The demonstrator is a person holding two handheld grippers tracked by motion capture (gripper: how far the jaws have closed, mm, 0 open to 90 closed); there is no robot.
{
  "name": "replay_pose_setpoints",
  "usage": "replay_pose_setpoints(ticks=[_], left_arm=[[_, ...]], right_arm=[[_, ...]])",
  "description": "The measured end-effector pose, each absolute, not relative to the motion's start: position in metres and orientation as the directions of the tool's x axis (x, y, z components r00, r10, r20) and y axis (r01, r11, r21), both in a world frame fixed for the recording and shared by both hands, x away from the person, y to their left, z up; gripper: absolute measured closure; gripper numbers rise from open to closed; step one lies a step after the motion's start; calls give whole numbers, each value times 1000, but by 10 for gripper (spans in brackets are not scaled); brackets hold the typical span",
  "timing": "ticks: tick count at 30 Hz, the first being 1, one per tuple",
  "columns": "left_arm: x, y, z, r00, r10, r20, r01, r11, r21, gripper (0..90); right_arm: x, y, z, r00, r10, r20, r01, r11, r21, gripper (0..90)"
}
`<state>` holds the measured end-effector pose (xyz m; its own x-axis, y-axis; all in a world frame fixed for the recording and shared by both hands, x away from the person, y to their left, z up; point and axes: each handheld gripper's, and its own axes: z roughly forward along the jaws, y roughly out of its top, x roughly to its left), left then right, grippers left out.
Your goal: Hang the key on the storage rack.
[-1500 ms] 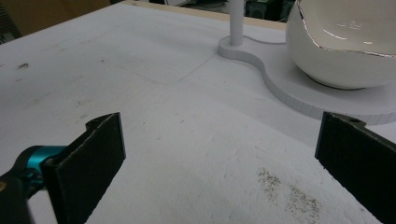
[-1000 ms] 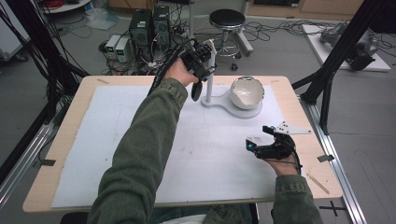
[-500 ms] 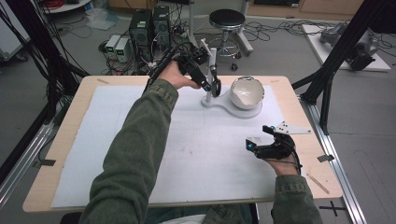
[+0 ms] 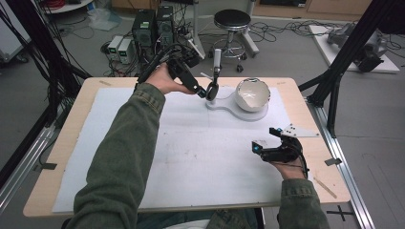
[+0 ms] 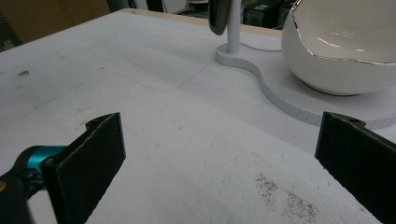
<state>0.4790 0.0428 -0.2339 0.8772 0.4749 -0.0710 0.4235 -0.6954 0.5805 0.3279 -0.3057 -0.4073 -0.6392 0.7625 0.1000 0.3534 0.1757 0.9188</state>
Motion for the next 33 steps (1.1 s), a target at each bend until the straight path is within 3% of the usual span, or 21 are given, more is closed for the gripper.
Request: replay_pose_setpoints(ticks=[9,24,33], left_arm=[[452,61,-232,869,494,-1,399,-701,591,17],[411,127,-266,842,539,-28,439,-654,615,17],[388,148,-276,836,548,-18,434,-641,633,17]], right_arm=[[327,-304,-407,-637,765,98,358,181,916,5],[326,-302,-408,-636,767,89,365,197,910,5],[326,-300,-409,-633,769,87,369,202,907,5]])
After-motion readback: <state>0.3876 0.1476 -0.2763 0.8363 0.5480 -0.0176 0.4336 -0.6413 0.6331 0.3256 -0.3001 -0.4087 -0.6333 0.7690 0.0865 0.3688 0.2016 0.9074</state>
